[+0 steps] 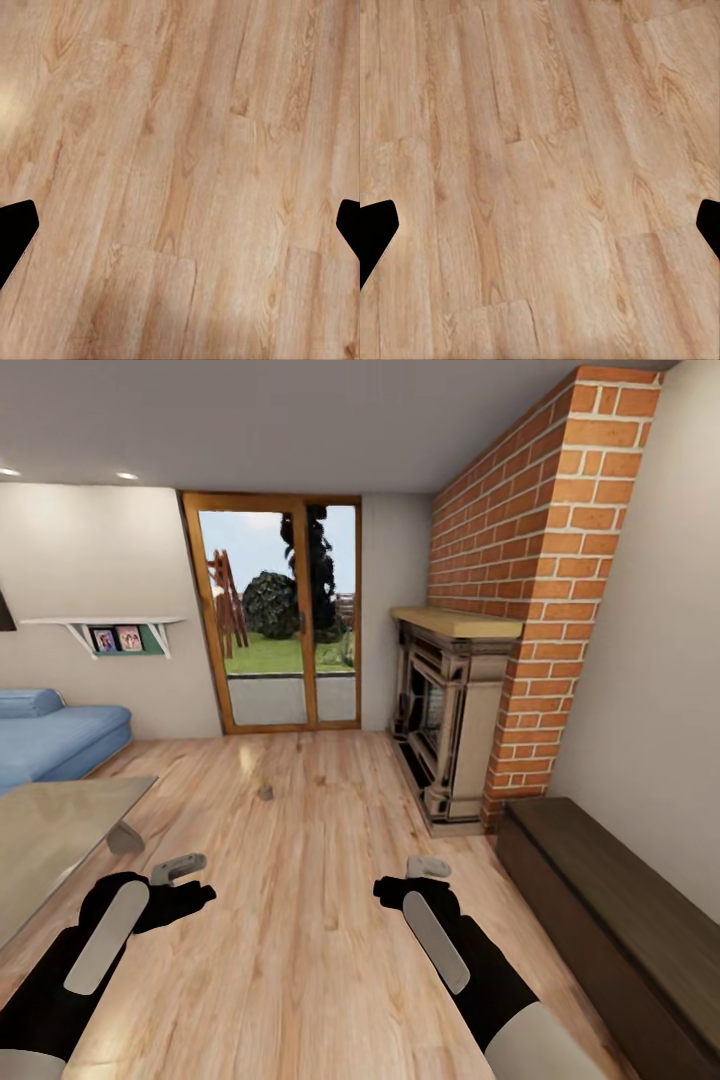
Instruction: Place each of the two pumpkins and all three candles from the living room inside a cabinet in the living room (use any cabinet), then make sure every cabinet is closed, and position the cauldron so it is next to a table in the living room.
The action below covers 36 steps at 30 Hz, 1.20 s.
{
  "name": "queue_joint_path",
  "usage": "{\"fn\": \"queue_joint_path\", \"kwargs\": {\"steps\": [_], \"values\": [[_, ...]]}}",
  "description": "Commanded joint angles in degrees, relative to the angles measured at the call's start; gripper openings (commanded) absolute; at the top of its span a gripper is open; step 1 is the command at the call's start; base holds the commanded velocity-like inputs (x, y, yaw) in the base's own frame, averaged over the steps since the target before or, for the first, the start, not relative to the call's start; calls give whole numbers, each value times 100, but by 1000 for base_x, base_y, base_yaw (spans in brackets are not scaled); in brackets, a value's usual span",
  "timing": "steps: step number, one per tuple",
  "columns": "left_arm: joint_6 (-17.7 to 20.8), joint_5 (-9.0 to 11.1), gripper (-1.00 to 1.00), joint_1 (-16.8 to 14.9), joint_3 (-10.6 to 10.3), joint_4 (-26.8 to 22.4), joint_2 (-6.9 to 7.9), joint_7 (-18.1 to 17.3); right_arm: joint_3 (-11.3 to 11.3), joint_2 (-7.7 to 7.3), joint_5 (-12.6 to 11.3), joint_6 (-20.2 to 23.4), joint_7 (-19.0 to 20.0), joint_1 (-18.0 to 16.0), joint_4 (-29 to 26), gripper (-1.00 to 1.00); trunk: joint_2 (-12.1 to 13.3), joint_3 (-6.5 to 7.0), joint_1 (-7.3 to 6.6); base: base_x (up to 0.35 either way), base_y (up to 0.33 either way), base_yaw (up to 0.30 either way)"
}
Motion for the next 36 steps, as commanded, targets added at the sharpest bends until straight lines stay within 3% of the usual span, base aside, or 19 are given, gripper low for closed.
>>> {"fn": "queue_joint_path", "kwargs": {"steps": [1,27,30,33,36], "values": [[4,58,100,-5,-14,-4,2,60,14,3,-31,9,-102,-7,-1,100,-7,-9,4,273,194,0],[-3,35,100,-5,-45,154,-19,80,25,8,-5,-40,-50,-7,20,100,-7,-9,4,275,181,0],[-14,19,100,-16,-60,350,-39,78,25,8,-5,-375,-50,-7,273,100,-7,-9,4,289,141,0],[-35,13,100,-27,-82,489,-49,78,26,10,24,-714,-43,-15,993,100,-7,-9,4,306,90,0],[-147,-1,100,-43,-97,702,-92,72,32,10,35,-873,-41,-35,1306,100,-7,-9,4,316,67,0]]}}
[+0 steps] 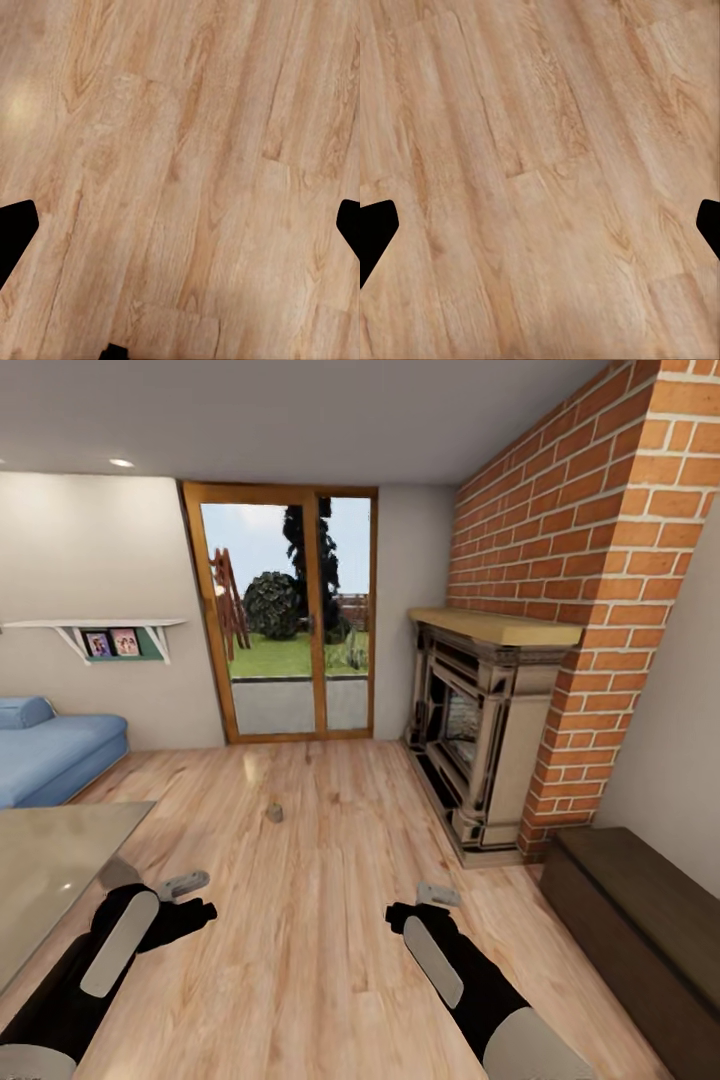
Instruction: Place each of the two pumpkins and all three candles from the living room inside a cabinet in the living room (use any cabinet), then make sure every cabinet is closed, and position the cauldron so it is next to a table in the living room.
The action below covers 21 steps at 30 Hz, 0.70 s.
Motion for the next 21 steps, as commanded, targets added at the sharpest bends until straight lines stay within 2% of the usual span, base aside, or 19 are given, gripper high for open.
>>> {"fn": "queue_joint_path", "kwargs": {"steps": [1,4,6,7,9,10,11,12,15,18,21], "values": [[-50,41,100,-14,-25,94,-8,57,16,-3,-37,-15,-47,-9,38,100,-7,-9,4,319,78,0],[-169,-65,100,-31,-50,419,-25,42,17,0,-33,-59,-46,-12,120,100,-7,-9,4,319,94,0],[-344,-275,100,-37,-129,728,-39,17,33,-1,-29,-83,-42,-13,160,100,-7,-9,4,320,111,0],[-649,-472,100,-40,-294,1041,-80,-12,97,-3,-32,-172,-40,-13,187,100,-7,-9,4,320,139,0],[-1285,-669,100,-41,-628,1575,-194,-118,362,-4,-36,-462,-38,-14,247,100,-7,-9,4,320,156,0],[-1642,-723,100,-40,-809,1852,-265,-224,573,-7,-42,-628,-38,-11,293,100,-7,-9,4,320,165,0],[-1819,-746,100,-39,-901,1989,-303,-294,686,-8,-46,-707,-38,-11,322,100,-7,-9,4,320,166,0],[-2305,-792,100,-39,-1176,2368,-406,-550,1009,-10,-43,-925,-38,-12,420,100,-7,-9,4,320,160,0],[-3104,-835,100,-40,-1637,3043,-531,-1118,1410,-14,-41,-1371,-37,-10,549,100,-7,-9,4,320,146,0],[-3648,-839,100,-39,-1821,3393,-565,-1483,1537,-21,-43,-1678,-28,-4,601,100,-7,-9,4,320,127,0],[-4117,-839,100,-38,-1882,3696,-573,-1600,1566,-41,-51,-2106,-15,23,626,100,-7,-9,4,320,120,0]]}}
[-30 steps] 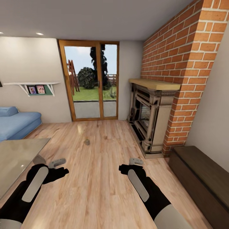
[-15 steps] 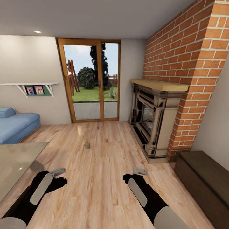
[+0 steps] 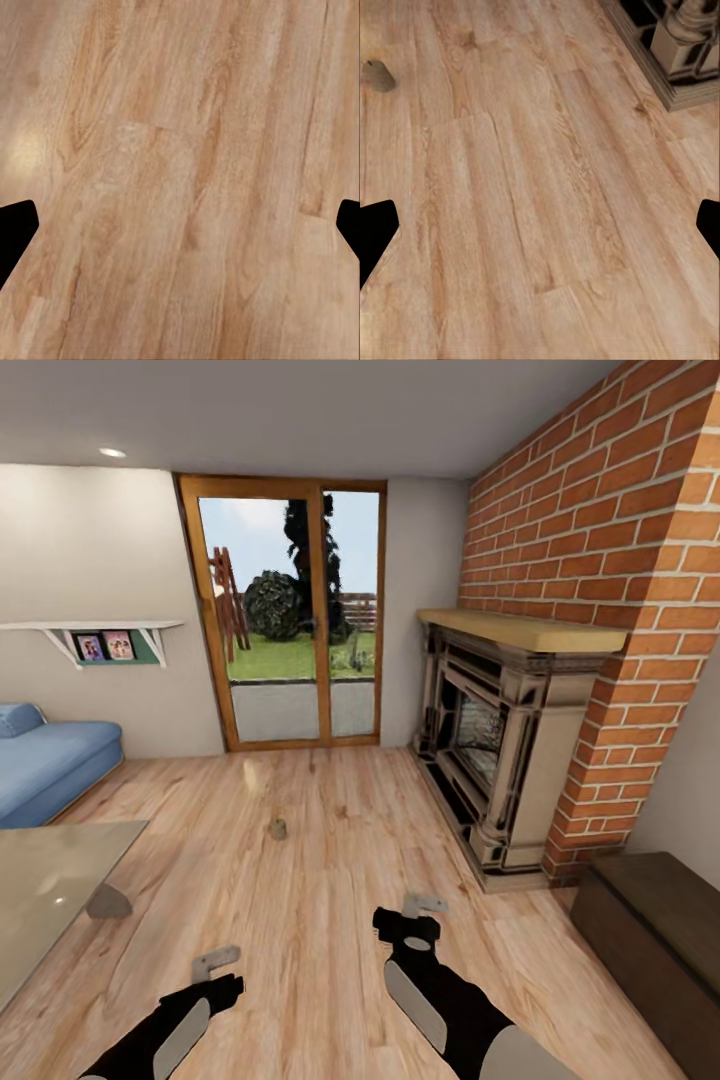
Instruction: Place each of the two pumpkins and all three candles from the living room inside a cabinet in the living room (use any cabinet), then make sure every cabinet is closed, and position the cauldron so it is next to a table in the living room.
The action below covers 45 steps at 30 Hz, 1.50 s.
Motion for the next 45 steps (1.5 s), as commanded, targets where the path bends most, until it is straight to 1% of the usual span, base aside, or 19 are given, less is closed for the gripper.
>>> {"fn": "queue_joint_path", "kwargs": {"steps": [1,2,4,6,9,12,16,19,34,38,45], "values": [[-184,52,100,-5,-56,113,6,34,24,-12,-22,-126,-41,-2,11,100,-7,-9,5,320,118,0],[-356,53,100,-5,-61,220,3,23,28,-18,-23,-240,-40,2,53,100,-7,-9,5,320,116,0],[-553,54,100,-5,-80,328,-19,11,34,-15,-19,-369,-28,6,170,100,-7,-9,5,320,108,0],[-635,53,100,-5,-94,381,-67,7,36,-19,-17,-444,68,12,236,100,-7,-9,5,320,102,0],[-701,54,100,-5,-118,443,-128,-1,37,-26,-16,-490,378,16,273,100,-7,-9,5,316,99,0],[-718,52,100,-5,-195,464,-146,-24,38,-34,-21,-507,525,23,288,100,-7,-9,5,282,98,0],[-729,58,100,-4,-322,470,-151,-30,33,-34,-24,-523,566,23,299,100,-7,-9,5,269,97,0],[-732,58,100,-5,-362,471,-152,-31,35,-36,-25,-524,574,26,298,100,-7,-9,5,276,97,0],[-734,73,100,4,-374,561,-152,-32,38,-37,-23,-474,590,26,297,100,-7,-9,5,296,97,0],[-733,73,100,4,-375,567,-152,-32,38,-37,-24,-455,645,26,297,100,-7,-9,5,307,96,0],[-733,79,100,4,-369,564,-152,-31,38,-37,-25,-504,659,26,297,100,-7,-9,5,307,113,0]]}}
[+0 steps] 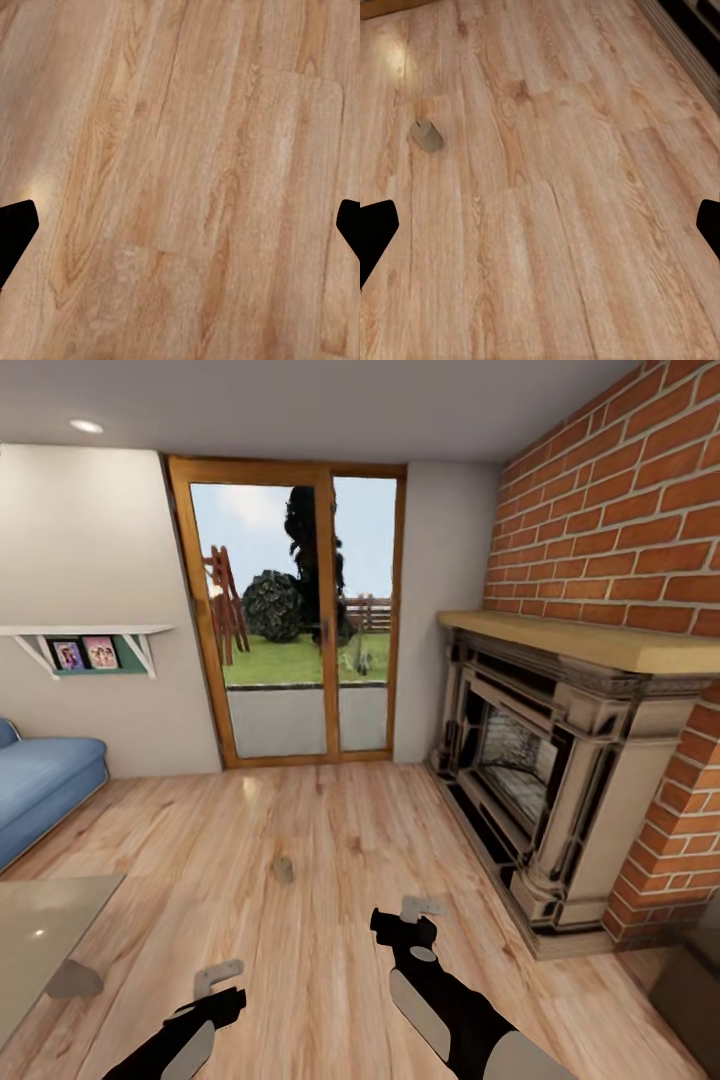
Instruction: Place each of the two pumpkins and all three candles from the living room inside a cabinet in the living room (use any cabinet), then make sure every cabinet is closed, and position the cauldron so it is next to a table in the living room.
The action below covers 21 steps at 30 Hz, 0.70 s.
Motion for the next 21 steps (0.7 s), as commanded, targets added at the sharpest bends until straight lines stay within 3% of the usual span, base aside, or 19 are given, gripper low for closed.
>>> {"fn": "queue_joint_path", "kwargs": {"steps": [1,11,18,21], "values": [[21,40,100,-4,-49,-15,9,49,28,-3,-27,5,-41,-8,-7,100,-6,-9,4,307,121,17],[15,49,100,-4,-52,-15,9,57,28,13,-30,8,-46,-8,-7,100,-6,-9,4,309,102,223],[-5,32,100,-4,-60,184,5,65,28,-1,-38,-6,-53,-8,-7,100,-6,-9,4,318,57,69],[-341,22,100,-4,-63,414,-3,73,28,17,-36,-3,-63,-8,-7,100,-6,-9,4,320,10,5]]}}
